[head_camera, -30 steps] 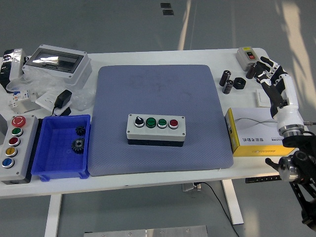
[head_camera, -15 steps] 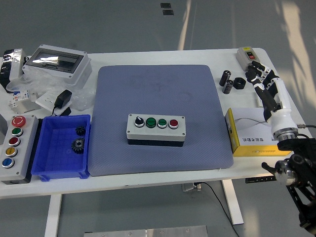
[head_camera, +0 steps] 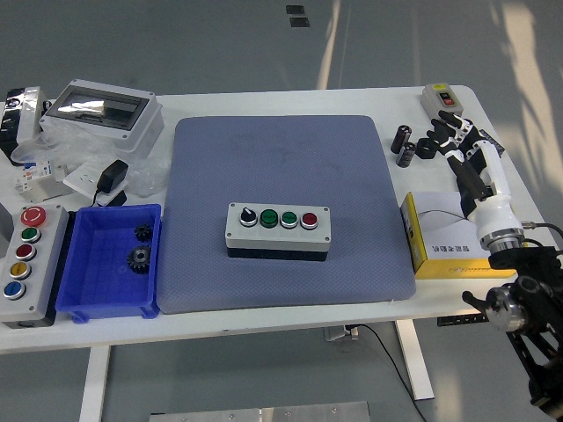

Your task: Pick up the button,place it on the desk,press the button,press the button

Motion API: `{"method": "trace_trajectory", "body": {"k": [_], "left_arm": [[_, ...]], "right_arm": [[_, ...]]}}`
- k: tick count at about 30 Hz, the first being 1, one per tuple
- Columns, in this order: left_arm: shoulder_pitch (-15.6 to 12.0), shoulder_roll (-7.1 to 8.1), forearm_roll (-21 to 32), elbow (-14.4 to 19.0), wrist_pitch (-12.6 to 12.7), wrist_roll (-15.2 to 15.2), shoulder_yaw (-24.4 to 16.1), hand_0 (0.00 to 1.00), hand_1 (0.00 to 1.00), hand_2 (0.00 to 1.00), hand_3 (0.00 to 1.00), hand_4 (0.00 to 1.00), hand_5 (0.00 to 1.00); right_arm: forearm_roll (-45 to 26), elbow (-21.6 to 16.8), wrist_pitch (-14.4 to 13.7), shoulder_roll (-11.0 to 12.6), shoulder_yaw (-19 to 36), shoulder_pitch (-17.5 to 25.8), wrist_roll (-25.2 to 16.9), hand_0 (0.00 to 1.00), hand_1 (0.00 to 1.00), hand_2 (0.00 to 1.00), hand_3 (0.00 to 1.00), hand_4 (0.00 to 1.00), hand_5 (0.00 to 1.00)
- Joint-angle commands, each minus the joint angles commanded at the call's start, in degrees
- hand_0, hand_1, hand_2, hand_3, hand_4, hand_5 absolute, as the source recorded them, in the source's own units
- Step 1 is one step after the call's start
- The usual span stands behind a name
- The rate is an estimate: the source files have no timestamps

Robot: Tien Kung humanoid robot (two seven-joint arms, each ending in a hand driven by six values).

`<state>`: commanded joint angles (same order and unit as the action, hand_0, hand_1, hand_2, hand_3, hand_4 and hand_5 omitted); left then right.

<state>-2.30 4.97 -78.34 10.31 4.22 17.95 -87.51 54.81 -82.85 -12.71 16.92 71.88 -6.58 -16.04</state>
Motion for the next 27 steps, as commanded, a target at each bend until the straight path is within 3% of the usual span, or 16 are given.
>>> {"method": "trace_trajectory", "body": {"k": [27], "left_arm": [[0.8,-0.48,-0.7,0.0,-0.1,-0.5,-0.4,0.638,0.599,0.549,0.601,0.62,0.205]], "right_arm": [[-1.6,-0.2,1.2,-0.3,0.6,-1.2,-0.3,0.798,0.761,0.778,0.75,0.85,0.57]]}}
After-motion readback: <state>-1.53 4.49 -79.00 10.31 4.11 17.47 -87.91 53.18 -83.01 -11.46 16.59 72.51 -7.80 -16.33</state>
